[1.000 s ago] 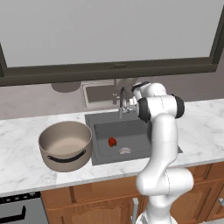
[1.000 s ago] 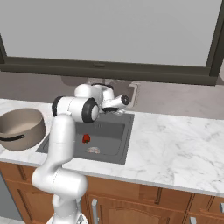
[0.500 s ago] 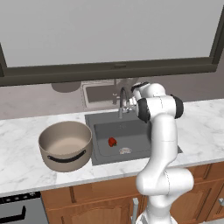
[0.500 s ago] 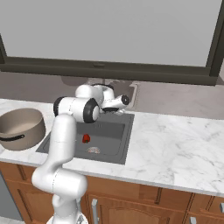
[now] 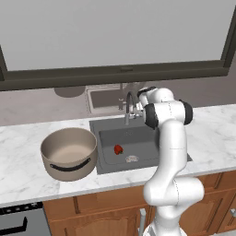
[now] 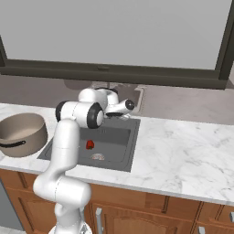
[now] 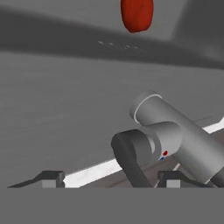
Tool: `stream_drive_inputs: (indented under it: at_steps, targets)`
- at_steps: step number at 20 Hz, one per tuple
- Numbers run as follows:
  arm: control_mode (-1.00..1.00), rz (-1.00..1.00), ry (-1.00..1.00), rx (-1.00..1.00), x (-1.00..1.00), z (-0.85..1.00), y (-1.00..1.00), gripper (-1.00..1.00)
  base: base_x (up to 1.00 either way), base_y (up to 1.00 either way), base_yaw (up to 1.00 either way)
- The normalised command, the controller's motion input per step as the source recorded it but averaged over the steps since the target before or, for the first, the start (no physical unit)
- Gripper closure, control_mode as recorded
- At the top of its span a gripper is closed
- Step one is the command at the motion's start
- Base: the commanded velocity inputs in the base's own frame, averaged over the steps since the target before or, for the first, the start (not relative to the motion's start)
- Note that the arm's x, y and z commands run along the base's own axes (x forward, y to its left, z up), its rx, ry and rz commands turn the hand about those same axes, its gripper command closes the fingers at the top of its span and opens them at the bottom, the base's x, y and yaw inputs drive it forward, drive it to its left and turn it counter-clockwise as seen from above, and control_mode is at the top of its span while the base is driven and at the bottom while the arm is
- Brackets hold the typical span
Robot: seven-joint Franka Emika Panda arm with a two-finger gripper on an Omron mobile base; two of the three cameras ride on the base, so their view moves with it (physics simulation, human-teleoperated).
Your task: Dump the bell pepper from the pot into the sink. Then turn on the water and wash the bell pepper. Then turn off the water and put the bell pepper back in the pot.
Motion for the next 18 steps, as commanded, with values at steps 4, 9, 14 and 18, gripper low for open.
stream_drive_inputs:
  at_steps: [4,9,14,18]
  targets:
    - [-1.00,-0.08,0.00,0.00,0.02,-0.13,0.00,1.00,0.00,0.00,0.00]
    - [-1.00,-0.08,0.00,0.00,0.00,-0.11,-0.15,1.00,0.00,0.00,0.00]
    - [-1.00,-0.05,0.03,0.00,0.00,-0.12,-0.43,1.00,0.00,0.00,0.00]
    - [-1.00,-0.06,0.05,0.00,0.00,-0.15,-0.61,1.00,0.00,0.00,0.00]
